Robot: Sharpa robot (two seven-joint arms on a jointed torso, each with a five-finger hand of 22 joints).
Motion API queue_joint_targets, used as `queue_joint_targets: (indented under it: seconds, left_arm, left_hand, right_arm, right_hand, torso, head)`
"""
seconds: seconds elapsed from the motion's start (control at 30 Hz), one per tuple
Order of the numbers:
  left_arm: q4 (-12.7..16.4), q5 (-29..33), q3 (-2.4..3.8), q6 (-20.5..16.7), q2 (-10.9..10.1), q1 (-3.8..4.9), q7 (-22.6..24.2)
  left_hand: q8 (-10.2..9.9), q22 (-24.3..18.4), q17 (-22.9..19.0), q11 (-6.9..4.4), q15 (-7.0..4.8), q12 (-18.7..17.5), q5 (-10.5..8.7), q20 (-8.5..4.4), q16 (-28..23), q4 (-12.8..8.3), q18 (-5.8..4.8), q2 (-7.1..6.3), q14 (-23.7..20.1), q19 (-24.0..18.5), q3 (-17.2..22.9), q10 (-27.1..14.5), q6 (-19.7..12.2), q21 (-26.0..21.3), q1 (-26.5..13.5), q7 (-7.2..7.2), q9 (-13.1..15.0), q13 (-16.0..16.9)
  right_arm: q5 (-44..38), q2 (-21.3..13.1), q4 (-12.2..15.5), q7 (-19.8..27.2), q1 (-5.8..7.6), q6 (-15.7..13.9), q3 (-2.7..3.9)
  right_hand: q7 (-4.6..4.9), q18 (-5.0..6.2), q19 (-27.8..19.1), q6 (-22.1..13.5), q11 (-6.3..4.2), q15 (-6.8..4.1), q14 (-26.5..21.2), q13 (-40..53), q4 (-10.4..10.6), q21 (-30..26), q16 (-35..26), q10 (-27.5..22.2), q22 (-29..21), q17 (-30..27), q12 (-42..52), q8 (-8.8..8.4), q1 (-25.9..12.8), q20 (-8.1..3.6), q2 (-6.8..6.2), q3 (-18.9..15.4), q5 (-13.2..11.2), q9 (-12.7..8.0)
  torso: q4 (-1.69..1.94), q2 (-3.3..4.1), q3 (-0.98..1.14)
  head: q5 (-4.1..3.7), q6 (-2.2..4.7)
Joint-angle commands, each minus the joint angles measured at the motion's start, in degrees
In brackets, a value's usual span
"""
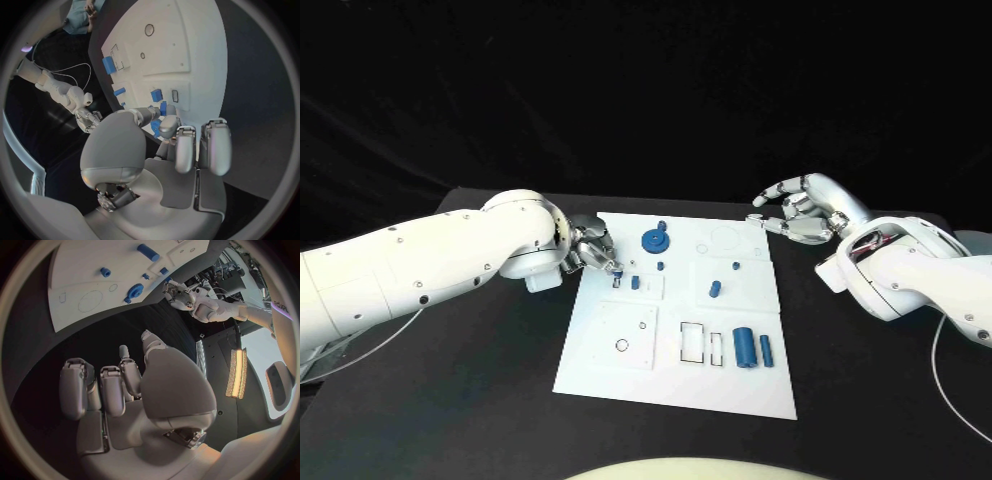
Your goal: Assemble the parts on the task board
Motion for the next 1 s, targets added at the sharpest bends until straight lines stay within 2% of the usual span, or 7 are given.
queue_joint_targets:
  seconds: [0.03, 0.33, 1.0]
  left_arm:
    - [0.2, -3.3, -0.06, 0.3, 0.2, -0.34, 1.2]
    - [-0.1, -4.6, -0.29, 1.2, 0.7, -0.82, 0.4]
    - [-0.5, -5.3, -0.48, 3.3, 1.0, -1.12, -1.6]
  left_hand:
    - [0.3, 2.7, 15.1, -0.11, -0.18, 0.4, 0.41, -0.04, 0.2, -9.1, -0.35, -0.05, 5.9, 0.7, 9.6, 0.5, 0.8, 0.3, -0.6, -0.74, 0.1, 0.2]
    - [0.5, 2.6, 15.1, -0.19, -0.27, 0.6, 1.16, -0.12, 0.2, -9.3, -0.34, -0.39, 5.9, 0.7, 10.1, 0.9, 1.0, 0.2, -1.0, -0.82, 0.1, 0.5]
    - [1.1, 2.8, 15.1, -0.42, -0.47, 1.2, 3.39, -0.32, 0.2, -9.8, -0.37, -1.05, 5.9, 0.8, 11.0, 1.6, 1.4, 0.3, -2.1, -1.06, 0.2, 1.3]
  right_arm:
    - [-0.2, 0.0, 0.0, 0.3, -0.07, 0.9, 0.0]
    - [-0.2, 0.0, 0.1, 0.3, -0.12, 0.8, 0.0]
    - [-0.2, 0.0, 0.1, 0.5, -0.13, 0.8, 0.0]
  right_hand:
    - [-0.09, 0.47, -0.1, -0.4, -0.23, -0.42, 2.8, 2.0, 0.0, -0.3, -0.3, -0.3, 7.0, 1.5, -0.2, 0.37, -0.4, -0.11, 0.04, -0.2, 0.3, 0.1]
    - [-0.09, 0.47, -0.1, -0.4, -0.23, -0.42, 2.8, 2.0, 0.0, -0.3, -0.3, -0.3, 7.0, 1.5, -0.2, 0.37, -0.4, -0.11, 0.04, -0.2, 0.3, 0.1]
    - [-0.09, 0.47, -0.1, -0.4, -0.23, -0.42, 2.8, 2.0, 0.0, -0.3, -0.3, -0.3, 7.0, 1.5, -0.2, 0.37, -0.4, -0.11, 0.04, -0.2, 0.3, 0.1]
  torso:
    - [-0.09, 0.08, 0.06]
    - [-0.09, 0.07, 0.09]
    - [-0.05, 0.01, 0.04]
  head:
    - [0.04, -0.07]
    - [0.11, -0.26]
    - [0.23, -0.65]
